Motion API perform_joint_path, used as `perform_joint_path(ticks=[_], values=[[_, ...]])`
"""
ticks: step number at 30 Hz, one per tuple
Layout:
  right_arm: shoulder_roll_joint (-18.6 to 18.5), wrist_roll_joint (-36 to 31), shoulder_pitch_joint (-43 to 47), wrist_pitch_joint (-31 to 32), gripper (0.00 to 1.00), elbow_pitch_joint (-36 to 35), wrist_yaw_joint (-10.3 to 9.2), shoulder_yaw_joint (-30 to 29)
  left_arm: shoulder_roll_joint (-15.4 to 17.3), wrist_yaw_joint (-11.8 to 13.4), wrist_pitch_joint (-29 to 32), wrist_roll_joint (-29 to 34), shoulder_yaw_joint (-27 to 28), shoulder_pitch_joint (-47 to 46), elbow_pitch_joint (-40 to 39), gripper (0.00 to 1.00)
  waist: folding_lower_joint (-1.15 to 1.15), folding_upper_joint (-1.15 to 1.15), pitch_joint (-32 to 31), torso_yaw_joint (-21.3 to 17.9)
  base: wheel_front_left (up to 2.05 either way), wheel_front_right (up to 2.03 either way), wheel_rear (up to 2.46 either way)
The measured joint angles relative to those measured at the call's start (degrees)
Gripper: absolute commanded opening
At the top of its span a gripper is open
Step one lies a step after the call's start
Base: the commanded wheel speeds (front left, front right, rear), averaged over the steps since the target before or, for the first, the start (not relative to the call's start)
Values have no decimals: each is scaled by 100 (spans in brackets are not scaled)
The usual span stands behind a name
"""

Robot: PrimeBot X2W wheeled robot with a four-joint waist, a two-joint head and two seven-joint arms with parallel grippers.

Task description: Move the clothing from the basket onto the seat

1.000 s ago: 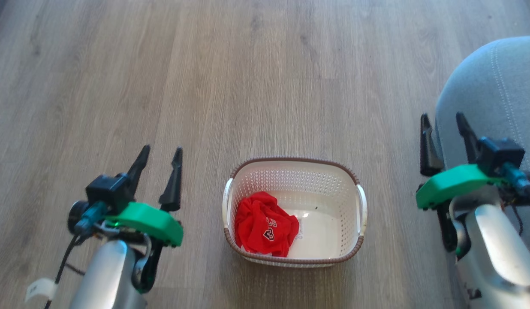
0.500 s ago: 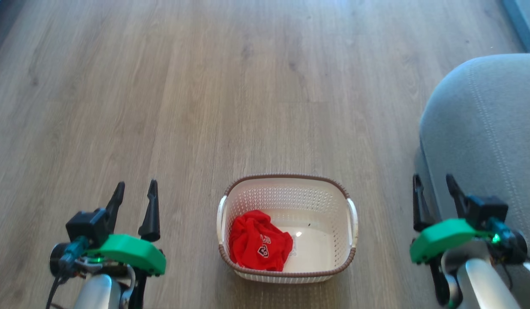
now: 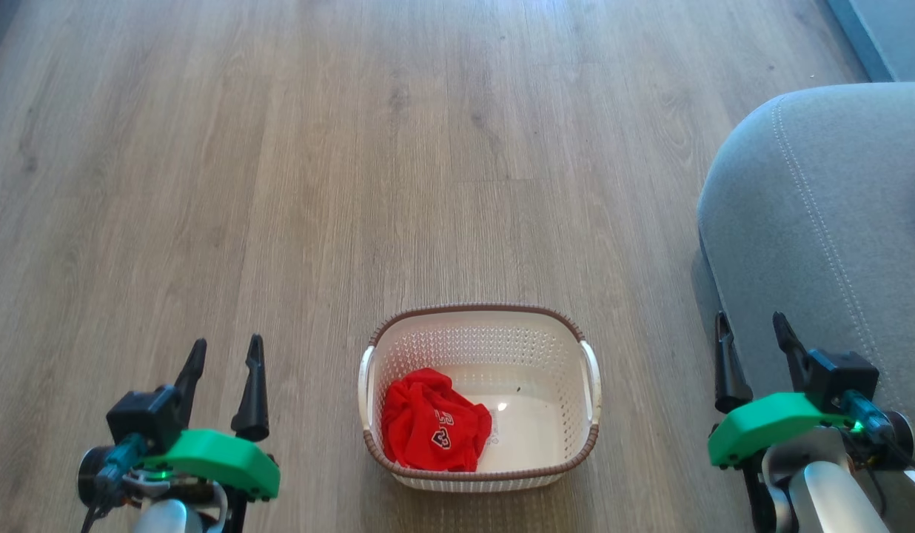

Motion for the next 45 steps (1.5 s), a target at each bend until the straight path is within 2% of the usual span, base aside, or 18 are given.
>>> perform_joint_path(ticks=[31, 45], values=[[45, -15, -2, 0, 100, -162, 0, -31, 0, 13, 0, -60, -147, 15, -77, 100, 0, 0, 181, -9, 0, 0, 0], [76, -114, -344, 0, 100, -481, 0, -57, -1, 4, 0, 4, -471, -311, -88, 100, 0, 0, 885, -40, 0, 0, 0]])
